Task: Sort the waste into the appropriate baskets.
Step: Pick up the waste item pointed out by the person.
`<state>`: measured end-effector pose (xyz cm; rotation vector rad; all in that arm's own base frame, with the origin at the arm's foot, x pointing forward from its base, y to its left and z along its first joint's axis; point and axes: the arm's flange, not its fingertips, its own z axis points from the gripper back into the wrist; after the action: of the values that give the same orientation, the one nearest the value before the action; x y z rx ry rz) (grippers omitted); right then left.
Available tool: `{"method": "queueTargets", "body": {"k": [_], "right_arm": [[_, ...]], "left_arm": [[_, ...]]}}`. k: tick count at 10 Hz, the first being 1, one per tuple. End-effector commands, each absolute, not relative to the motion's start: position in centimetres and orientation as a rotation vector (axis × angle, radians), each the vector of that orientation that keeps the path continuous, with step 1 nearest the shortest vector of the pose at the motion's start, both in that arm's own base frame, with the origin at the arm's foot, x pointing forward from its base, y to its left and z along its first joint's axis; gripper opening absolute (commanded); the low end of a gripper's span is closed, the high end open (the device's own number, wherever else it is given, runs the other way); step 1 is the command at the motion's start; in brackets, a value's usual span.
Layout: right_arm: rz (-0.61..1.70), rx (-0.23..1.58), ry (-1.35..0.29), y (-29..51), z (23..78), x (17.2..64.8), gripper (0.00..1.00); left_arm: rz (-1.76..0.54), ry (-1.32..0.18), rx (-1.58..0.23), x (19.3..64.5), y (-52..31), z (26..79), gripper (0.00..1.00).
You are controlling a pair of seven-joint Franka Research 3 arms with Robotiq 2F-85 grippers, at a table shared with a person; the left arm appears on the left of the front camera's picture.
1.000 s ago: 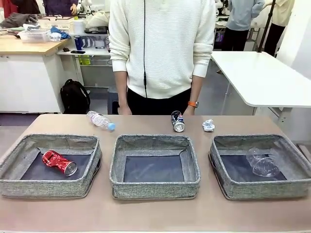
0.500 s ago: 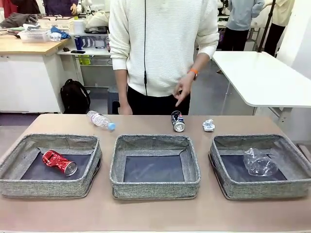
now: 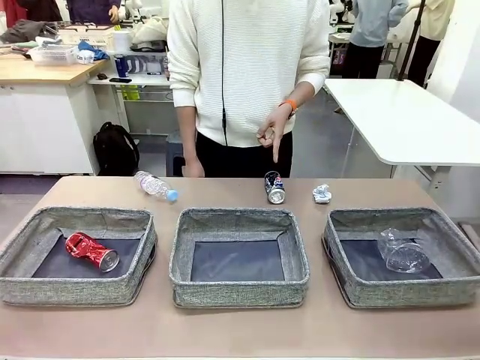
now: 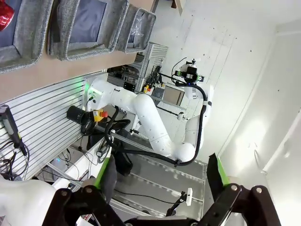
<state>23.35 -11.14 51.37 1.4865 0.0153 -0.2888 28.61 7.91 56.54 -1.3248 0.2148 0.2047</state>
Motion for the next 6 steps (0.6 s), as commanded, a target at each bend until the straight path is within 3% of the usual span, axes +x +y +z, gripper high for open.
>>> {"method": "queueTargets", "body": {"k": [1,4,6], "right_arm": [[-0.265,1.505,-0.007,-11.2,51.7,23.5,1.00],[-0.289,1.486,0.015,-11.1,51.4,23.4,1.00],[-0.158,1.126,-0.015,-6.2,52.6,26.1,1.00]], "left_arm": [[0.195,0.214,-1.336,28.4,8.0,56.8,1.00],[0.195,0.214,-1.336,28.4,8.0,56.8,1.00],[0.195,0.214,-1.336,28.4,8.0,56.8,1.00]]}}
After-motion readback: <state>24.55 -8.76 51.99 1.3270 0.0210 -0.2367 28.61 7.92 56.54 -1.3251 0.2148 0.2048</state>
